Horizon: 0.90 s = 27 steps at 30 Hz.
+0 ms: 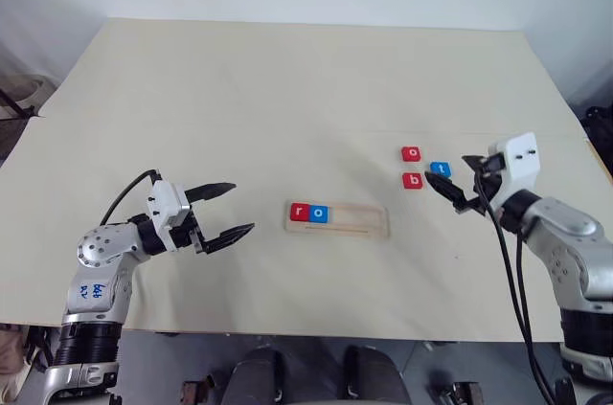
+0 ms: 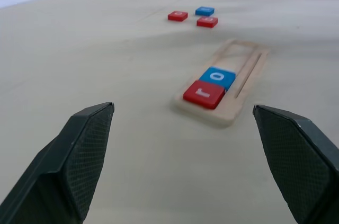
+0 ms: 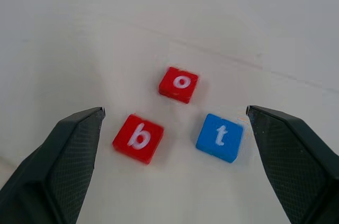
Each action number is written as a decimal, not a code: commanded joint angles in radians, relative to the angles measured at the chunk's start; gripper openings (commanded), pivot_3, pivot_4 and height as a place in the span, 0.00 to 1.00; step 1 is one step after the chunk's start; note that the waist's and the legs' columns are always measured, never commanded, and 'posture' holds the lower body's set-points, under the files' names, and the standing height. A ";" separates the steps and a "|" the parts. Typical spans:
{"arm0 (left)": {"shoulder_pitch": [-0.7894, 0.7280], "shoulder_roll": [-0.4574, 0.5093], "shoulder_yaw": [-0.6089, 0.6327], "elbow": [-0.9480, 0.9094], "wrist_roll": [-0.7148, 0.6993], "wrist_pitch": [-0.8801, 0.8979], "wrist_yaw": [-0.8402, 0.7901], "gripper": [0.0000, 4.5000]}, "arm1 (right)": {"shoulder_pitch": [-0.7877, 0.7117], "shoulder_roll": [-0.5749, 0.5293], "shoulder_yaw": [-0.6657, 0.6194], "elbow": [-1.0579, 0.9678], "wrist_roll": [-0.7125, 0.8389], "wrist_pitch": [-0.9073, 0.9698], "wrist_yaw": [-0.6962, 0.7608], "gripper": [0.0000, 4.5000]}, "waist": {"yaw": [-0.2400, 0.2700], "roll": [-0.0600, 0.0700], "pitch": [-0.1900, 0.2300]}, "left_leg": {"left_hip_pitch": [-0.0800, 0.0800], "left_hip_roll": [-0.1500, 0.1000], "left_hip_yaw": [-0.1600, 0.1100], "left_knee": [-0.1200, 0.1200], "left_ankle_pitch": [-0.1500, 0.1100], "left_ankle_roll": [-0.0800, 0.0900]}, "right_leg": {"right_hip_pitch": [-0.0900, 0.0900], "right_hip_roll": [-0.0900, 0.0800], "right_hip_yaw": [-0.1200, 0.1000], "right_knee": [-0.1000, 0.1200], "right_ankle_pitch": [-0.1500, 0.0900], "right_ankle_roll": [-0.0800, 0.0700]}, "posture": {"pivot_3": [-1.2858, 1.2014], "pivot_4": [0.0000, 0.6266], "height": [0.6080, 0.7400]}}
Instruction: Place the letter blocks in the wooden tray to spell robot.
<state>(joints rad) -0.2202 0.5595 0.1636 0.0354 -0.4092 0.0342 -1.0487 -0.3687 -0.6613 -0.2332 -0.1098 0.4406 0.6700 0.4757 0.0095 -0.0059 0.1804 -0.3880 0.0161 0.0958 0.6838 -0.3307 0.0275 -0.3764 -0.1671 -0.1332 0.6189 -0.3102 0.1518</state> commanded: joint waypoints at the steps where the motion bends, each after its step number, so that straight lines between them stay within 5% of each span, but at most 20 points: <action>1: 0.017 0.004 0.003 -0.070 -0.032 0.033 0.018 0.99 | -0.027 -0.012 -0.010 -0.023 0.003 0.051 -0.013 1.00 | -0.001 0.000 0.000 | 0.000 0.000 0.000 0.000 0.000 0.000 | 0.000 0.000 0.000 0.000 0.000 0.000 | 0.52 0.24 1.00; 27: -0.036 -0.025 -0.035 -0.087 -0.027 0.037 0.042 0.99 | -0.023 -0.017 -0.045 -0.086 -0.027 0.189 -0.041 1.00 | -0.010 0.000 0.000 | 0.000 0.000 0.001 0.000 0.000 0.000 | 0.000 0.000 0.000 -0.001 0.000 0.000 | 0.52 0.24 1.00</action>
<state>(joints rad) -0.2489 0.5304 0.1276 -0.0267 -0.4252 0.0845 -1.0058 -0.3835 -0.6661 -0.2440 -0.1869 0.4167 0.8733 0.4457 -0.0005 -0.0059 0.1804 -0.3884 0.0160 0.0965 0.6836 -0.3307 0.0275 -0.3766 -0.1668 -0.1330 0.6182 -0.3102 0.1518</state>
